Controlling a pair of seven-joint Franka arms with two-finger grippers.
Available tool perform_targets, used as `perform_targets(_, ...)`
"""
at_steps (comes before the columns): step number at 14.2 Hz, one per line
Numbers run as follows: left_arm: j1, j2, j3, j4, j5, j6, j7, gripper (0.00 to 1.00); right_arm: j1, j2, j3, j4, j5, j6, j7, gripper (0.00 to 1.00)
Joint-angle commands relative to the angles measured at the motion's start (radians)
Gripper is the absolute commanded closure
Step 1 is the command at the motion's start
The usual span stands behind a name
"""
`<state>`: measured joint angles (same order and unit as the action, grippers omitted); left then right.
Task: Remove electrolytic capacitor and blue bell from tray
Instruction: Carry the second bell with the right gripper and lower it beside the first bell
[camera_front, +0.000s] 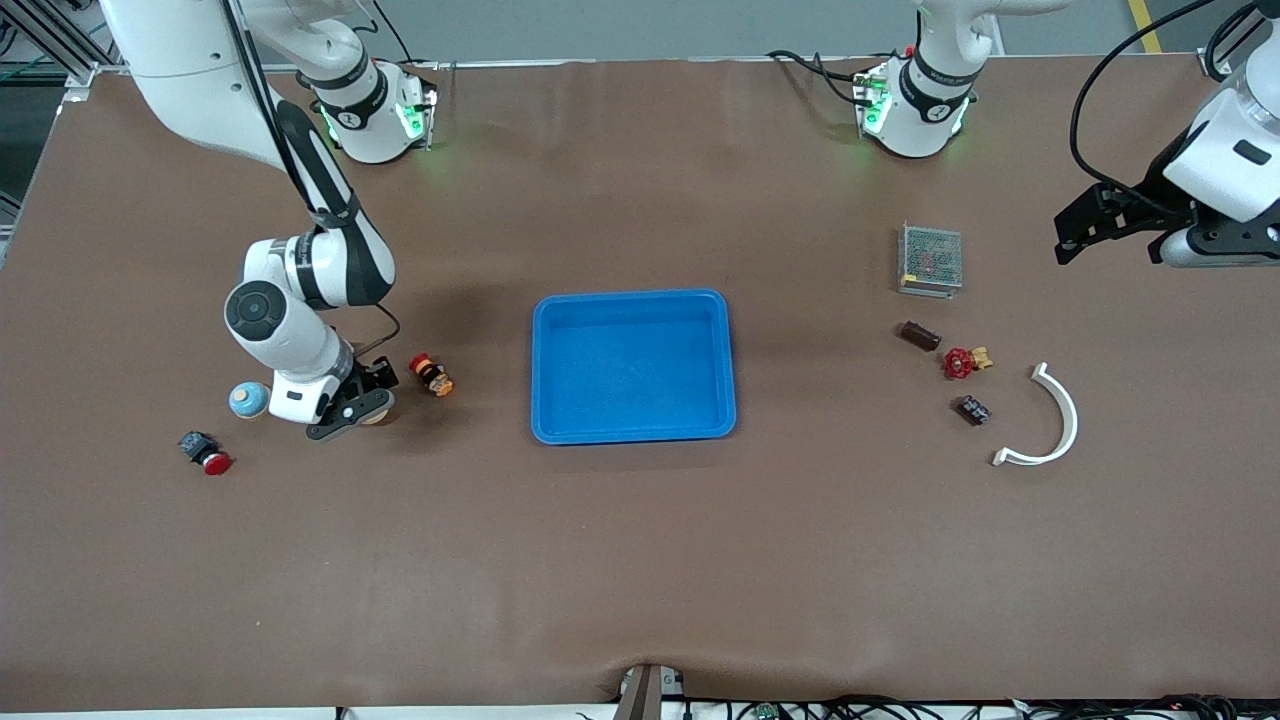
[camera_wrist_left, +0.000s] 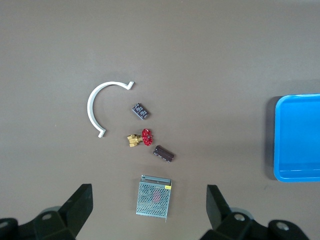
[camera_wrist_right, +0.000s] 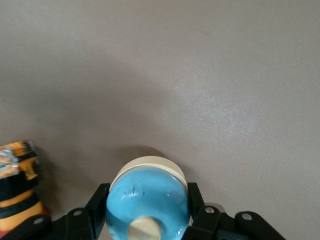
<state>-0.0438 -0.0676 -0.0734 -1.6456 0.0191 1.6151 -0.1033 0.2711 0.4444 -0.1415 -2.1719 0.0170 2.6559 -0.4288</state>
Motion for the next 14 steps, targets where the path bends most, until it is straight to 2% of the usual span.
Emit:
perform_targets(1, -0.005, 0.002, 0.000, 0.009, -0.001, -0.018, -0.010, 0.00, -0.018, 0.019, 0.014, -0.012, -0.012, 0.054, -0.013, 0.61)
perform_targets(7, -0.002, 0.000, 0.000, 0.012, -0.001, -0.020, 0.004, 0.00, -0.016, 0.040, 0.014, -0.014, -0.012, 0.087, -0.013, 0.61)
perform_targets(8, -0.001, 0.000, 0.001, 0.012, -0.001, -0.020, 0.007, 0.00, -0.016, 0.040, 0.014, -0.014, -0.012, 0.085, -0.013, 0.53)
perform_targets(9, -0.001, -0.001, 0.001, 0.012, -0.001, -0.020, 0.005, 0.00, -0.018, 0.040, 0.014, -0.012, -0.012, 0.085, -0.011, 0.20)
perform_targets(10, -0.002, 0.000, 0.001, 0.012, -0.001, -0.020, 0.004, 0.00, -0.020, 0.040, 0.014, -0.011, -0.011, 0.084, -0.008, 0.00)
perform_targets(14, -0.001, 0.000, 0.001, 0.010, -0.001, -0.020, 0.004, 0.00, -0.030, 0.031, 0.014, 0.007, -0.011, 0.059, -0.005, 0.00)
